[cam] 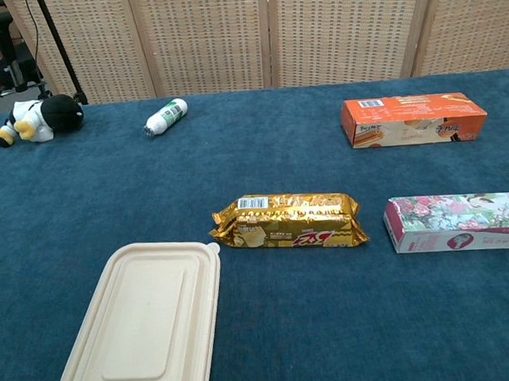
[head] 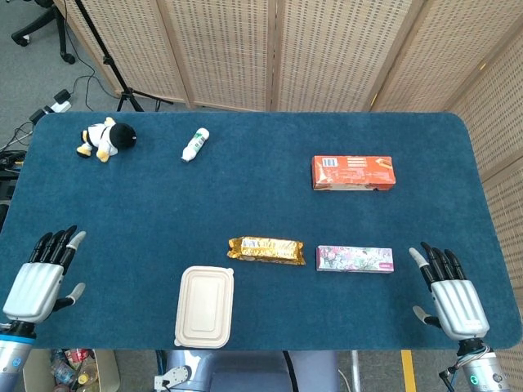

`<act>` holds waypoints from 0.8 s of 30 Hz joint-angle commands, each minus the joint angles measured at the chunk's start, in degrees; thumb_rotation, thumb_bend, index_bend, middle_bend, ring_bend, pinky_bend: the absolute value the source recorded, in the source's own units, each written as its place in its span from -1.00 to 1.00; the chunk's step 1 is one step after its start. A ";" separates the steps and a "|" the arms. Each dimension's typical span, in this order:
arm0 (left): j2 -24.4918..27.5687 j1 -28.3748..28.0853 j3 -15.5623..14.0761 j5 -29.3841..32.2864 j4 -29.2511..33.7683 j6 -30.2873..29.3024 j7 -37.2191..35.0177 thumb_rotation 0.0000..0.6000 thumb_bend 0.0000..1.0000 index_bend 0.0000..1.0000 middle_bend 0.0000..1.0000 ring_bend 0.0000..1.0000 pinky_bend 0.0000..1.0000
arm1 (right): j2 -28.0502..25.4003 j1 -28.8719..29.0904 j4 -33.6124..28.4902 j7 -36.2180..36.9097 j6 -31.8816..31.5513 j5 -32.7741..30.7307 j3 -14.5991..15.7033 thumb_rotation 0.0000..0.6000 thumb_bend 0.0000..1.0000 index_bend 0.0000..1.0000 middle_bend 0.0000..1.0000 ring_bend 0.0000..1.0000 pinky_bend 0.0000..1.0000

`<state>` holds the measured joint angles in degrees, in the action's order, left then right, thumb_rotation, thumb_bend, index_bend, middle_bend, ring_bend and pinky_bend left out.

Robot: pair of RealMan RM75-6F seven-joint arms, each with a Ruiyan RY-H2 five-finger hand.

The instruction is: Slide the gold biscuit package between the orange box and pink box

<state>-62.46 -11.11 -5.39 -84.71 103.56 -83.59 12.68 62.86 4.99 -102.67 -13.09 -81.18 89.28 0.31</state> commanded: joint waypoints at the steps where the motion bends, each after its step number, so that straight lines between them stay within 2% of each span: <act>1: 0.22 0.40 -0.38 -0.45 0.34 0.55 -0.49 1.00 -0.44 -1.00 -1.00 -1.00 -1.00 | -1.02 -0.05 -1.17 0.25 0.53 0.76 0.84 1.00 -0.54 -0.87 -1.00 -1.00 -1.00; 3: 0.16 0.39 -0.44 -0.50 0.29 1.33 -0.61 1.00 -0.44 -1.00 -1.00 -1.00 -1.00 | -2.42 0.11 -2.35 0.17 1.80 1.35 1.93 1.00 -0.49 -0.87 -1.00 -1.00 -1.00; 9: 0.02 0.30 -0.21 -0.52 0.21 2.94 -1.37 1.00 -0.44 -1.00 -1.00 -1.00 -1.00 | -9.31 1.62 -8.78 -1.16 6.75 2.42 4.58 1.00 -0.48 -0.86 -1.00 -1.00 -1.00; 13: -0.03 0.25 -0.20 -0.44 0.32 4.11 -1.87 1.00 -0.44 -1.00 -1.00 -1.00 -1.00 | -11.87 2.31 -12.59 -4.25 7.80 3.87 5.09 1.00 -0.48 -0.86 -1.00 -1.00 -1.00; 16: 0.04 0.35 -0.12 -0.76 0.30 4.24 -2.16 1.00 -0.44 -1.00 -1.00 -1.00 -1.00 | -11.66 2.33 -14.27 -6.32 8.00 4.55 5.25 1.00 -0.48 -0.86 -1.00 -1.00 -1.00; 18: 0.12 0.51 0.08 -0.67 0.43 4.39 -3.19 1.00 -0.44 -1.00 -1.00 -1.00 -1.00 | -8.78 2.09 -15.06 -10.16 7.42 6.90 5.23 1.00 -0.48 -0.86 -1.00 -1.00 -1.00; 24: 0.38 0.64 0.47 -0.82 0.47 5.03 -4.67 1.00 -0.44 -1.00 -1.00 -1.00 -1.00 | -2.97 1.96 -16.06 -14.48 6.76 7.31 3.85 1.00 -0.48 -0.86 -1.00 -1.00 -1.00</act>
<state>-62.10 -10.49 -4.94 -85.49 104.05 -78.59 8.03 58.44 6.92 -118.12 -26.22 -74.24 96.25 4.71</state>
